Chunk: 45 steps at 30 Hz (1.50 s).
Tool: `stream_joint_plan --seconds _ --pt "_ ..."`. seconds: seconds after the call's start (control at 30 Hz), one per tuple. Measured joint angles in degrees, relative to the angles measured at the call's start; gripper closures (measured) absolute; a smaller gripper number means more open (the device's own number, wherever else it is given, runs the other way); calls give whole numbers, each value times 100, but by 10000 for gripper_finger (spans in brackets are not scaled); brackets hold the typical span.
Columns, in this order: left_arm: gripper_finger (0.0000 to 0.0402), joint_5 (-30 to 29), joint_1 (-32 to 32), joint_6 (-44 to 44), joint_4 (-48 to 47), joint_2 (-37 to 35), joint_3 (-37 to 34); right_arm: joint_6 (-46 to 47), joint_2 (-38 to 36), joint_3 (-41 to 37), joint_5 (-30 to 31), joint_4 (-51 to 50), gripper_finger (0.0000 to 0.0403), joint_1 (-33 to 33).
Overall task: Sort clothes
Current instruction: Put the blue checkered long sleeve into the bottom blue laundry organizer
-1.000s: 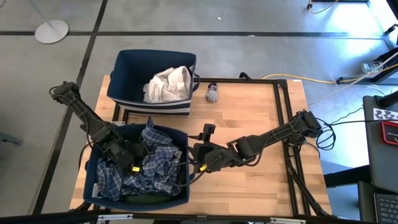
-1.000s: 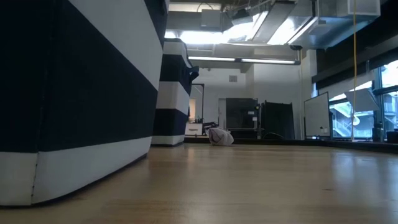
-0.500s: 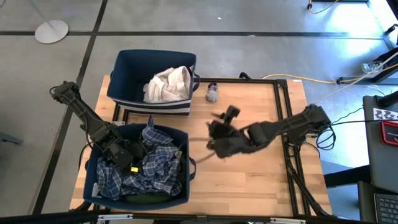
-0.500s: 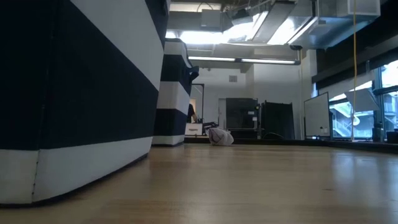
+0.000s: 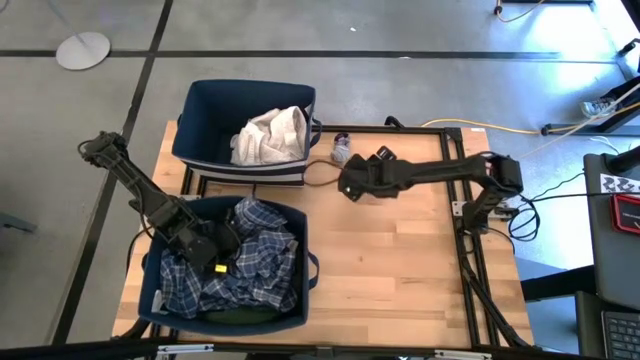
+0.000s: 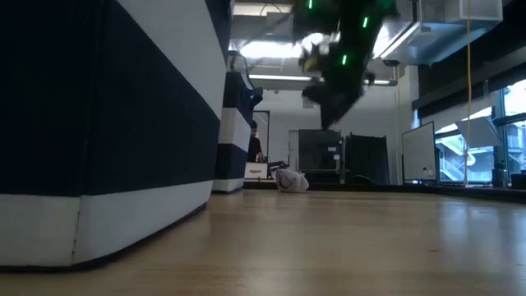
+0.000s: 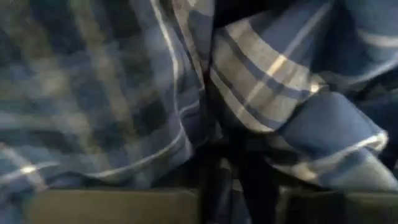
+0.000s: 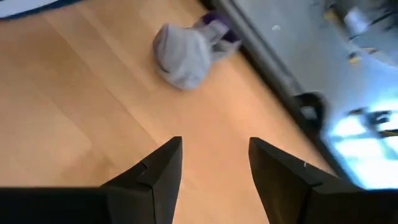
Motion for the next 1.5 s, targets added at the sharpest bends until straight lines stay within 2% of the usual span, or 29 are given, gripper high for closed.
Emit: stream_joint_plan --seconds 0.13,0.23,0.43,0.57,0.77,0.93,1.2,1.33,1.5 --pt "278 2 39 -16 -26 0 2 -485 -1 -820 -682 1659 217 -560" --pt "252 0 37 -18 -18 0 2 -736 -1 -1310 -1134 2856 217 -960" --pt "245 4 37 -20 -13 0 2 -672 33 -1930 -1703 5013 217 -1551" --pt "252 -10 35 -18 -10 0 2 -534 234 -2008 -1918 5684 217 -1766" --pt "251 -43 35 30 16 0 0 -545 731 -2008 -2110 6327 217 -1979" --pt "254 -50 33 30 18 0 0 -394 1062 -2008 -2155 6282 217 -2190" --pt "252 -59 30 105 26 0 0 -611 1272 -1997 -2355 6383 223 -2181" --pt "252 -61 30 100 29 0 0 -614 1308 -1988 -2588 6350 272 -2186" --pt "252 -61 30 121 26 0 0 -903 1277 -1986 -2502 6282 381 -2175"
